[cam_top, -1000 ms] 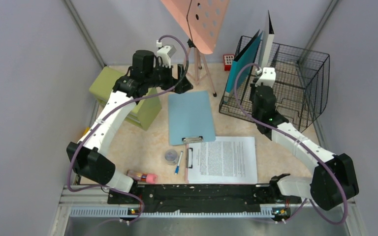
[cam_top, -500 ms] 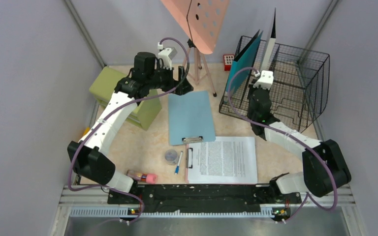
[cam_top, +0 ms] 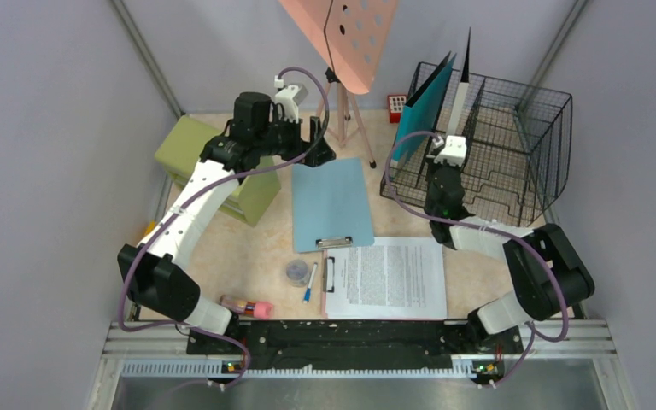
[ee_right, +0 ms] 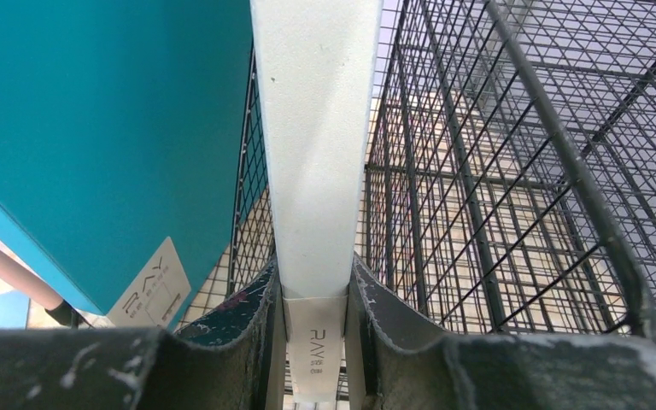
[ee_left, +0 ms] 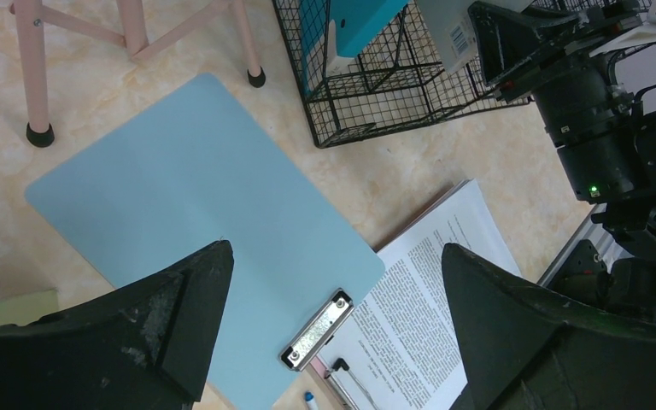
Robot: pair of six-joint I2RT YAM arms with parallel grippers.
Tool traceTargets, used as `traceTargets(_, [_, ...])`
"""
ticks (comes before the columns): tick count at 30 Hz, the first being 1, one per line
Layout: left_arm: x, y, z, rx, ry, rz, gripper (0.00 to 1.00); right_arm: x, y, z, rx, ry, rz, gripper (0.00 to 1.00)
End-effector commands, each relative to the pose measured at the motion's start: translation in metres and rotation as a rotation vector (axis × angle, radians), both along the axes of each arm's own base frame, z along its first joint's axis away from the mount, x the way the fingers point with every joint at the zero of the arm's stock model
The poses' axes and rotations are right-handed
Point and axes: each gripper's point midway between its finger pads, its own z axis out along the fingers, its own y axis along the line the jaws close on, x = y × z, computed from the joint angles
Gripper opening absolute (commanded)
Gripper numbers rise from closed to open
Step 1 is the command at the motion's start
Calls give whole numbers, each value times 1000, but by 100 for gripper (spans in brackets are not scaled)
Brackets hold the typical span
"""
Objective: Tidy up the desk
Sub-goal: Place the folder in the storage box.
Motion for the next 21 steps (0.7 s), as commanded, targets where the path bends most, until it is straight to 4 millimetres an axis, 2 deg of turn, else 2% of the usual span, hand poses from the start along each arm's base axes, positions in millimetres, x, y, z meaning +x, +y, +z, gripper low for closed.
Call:
traceTargets(1, [2,-3,8,-23,-42,-4,97,6,5,41,65,-178,20,0])
traceTargets(8, [0,-5,5,-26,-32,-11,97,14,1,34,80,-188,80,0])
traceTargets(21, [2,-8,-6,-22,-5,-18,97,10,-15,23,51,-234,66,0])
